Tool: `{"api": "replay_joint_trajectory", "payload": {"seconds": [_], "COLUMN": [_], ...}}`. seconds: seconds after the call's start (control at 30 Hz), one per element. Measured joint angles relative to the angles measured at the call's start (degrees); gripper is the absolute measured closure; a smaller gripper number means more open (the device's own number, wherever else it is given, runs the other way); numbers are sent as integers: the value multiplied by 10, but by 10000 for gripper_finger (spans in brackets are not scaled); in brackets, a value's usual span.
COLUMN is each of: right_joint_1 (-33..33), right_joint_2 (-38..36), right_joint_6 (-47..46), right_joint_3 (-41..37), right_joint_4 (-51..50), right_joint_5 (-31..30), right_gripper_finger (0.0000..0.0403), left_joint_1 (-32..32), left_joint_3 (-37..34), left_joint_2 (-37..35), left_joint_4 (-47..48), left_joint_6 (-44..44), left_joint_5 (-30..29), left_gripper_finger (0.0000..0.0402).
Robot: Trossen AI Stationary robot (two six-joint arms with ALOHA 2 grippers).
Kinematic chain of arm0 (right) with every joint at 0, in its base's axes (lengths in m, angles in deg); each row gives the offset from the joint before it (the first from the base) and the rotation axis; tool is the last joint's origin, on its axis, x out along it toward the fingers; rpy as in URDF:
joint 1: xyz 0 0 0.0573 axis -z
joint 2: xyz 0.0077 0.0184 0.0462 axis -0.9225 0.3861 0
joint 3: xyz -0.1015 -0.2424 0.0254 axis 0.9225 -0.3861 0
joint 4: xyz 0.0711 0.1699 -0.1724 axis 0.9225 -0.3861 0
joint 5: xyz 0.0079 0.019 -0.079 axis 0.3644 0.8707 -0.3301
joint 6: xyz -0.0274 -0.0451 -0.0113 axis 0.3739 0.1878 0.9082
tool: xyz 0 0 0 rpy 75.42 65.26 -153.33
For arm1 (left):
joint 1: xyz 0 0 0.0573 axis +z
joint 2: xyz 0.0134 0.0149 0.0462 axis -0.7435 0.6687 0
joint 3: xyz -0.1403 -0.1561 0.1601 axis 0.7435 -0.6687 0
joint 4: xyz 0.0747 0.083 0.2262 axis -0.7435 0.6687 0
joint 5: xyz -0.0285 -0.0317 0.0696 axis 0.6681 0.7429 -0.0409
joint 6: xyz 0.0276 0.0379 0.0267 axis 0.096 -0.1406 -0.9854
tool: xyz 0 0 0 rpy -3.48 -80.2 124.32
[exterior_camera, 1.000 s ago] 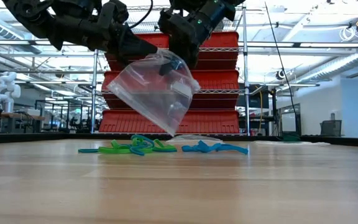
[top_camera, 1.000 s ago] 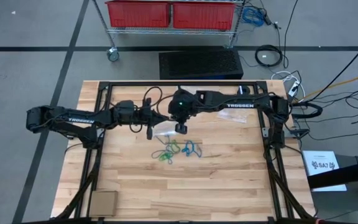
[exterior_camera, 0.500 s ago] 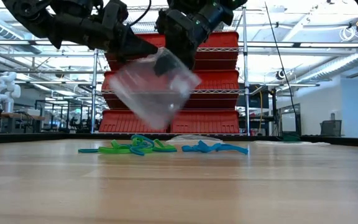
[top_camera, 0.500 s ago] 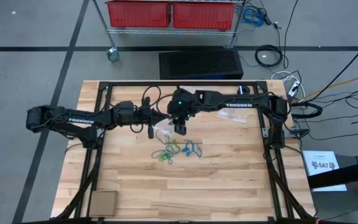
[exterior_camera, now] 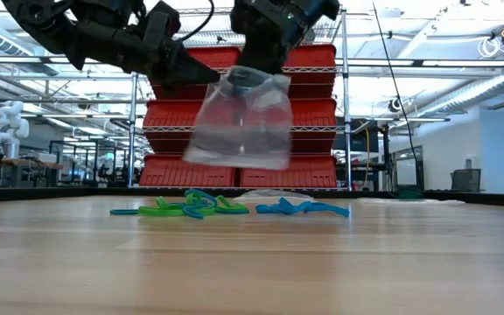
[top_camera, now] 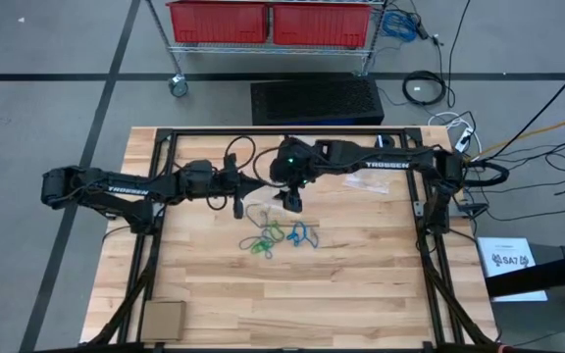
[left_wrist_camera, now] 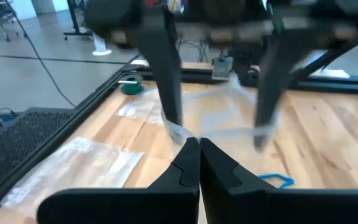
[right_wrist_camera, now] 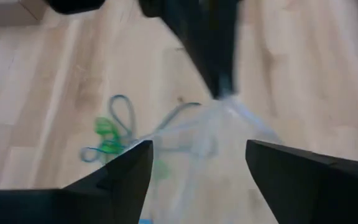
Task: Sort rubber bands
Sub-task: Open the left zip lock bag, then put the dark blue rubber band into the left zip lock bag
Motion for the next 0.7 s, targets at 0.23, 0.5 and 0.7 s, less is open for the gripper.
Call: {"api": "replay_joint_trajectory", "payload": {"seconds": [0.23,0.5,0.7], "right_joint_1": [21,32,4], "right_joint_2": [-54,-90,-50], "right_joint_6": [26,9,-32], "right_joint_3": [0,-7,-103], "right_joint_4": [-26,-68,51], "right_joint_5": [-38,-16,45], "right_gripper_finger": [149,149,155], "left_joint_1": [16,52,84], "left_joint_3": [0,-1,-1], "left_joint_2": [0,-29,-91], "left_joint_4": [3,41,94], "left_joint_6": [-15,-35,-48], "left_joint_5": [-13,-45,-64], "left_gripper_finger": [401,401,401]}}
